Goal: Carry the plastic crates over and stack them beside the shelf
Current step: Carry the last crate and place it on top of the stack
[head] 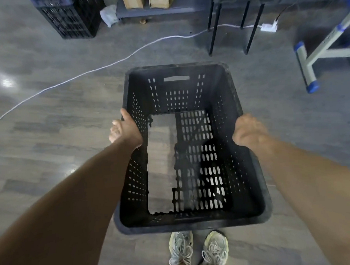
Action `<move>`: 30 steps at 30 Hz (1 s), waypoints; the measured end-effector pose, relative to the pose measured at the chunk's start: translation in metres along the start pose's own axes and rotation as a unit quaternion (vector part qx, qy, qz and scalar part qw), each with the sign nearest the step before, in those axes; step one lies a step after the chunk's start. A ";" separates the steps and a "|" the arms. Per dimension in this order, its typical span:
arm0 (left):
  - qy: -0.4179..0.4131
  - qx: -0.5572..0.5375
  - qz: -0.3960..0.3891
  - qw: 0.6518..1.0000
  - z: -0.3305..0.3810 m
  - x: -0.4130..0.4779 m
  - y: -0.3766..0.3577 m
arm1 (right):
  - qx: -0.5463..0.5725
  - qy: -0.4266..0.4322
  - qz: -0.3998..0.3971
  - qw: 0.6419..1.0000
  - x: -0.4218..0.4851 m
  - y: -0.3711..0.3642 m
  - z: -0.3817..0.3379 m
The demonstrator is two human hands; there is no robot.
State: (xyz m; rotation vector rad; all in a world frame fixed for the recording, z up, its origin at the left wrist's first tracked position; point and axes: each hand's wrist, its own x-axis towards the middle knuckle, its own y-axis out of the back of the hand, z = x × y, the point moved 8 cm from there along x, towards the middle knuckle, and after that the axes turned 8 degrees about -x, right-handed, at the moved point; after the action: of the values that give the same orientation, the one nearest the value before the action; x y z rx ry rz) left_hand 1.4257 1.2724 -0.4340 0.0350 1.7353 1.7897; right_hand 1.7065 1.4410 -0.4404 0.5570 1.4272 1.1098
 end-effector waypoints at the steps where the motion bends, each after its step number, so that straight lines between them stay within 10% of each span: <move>1: 0.004 0.000 0.003 1.000 -0.001 -0.006 0.017 | -0.002 0.001 0.007 1.000 -0.007 0.018 0.000; 30: 0.114 -0.059 0.081 0.988 -0.082 0.009 0.364 | -0.080 0.194 0.091 0.974 -0.073 0.364 -0.189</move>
State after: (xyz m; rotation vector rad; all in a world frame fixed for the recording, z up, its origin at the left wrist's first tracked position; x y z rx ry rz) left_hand 1.2316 1.2302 -0.1181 -0.0839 1.8240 2.0813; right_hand 1.4467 1.4794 -0.1170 0.3728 1.6224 1.5285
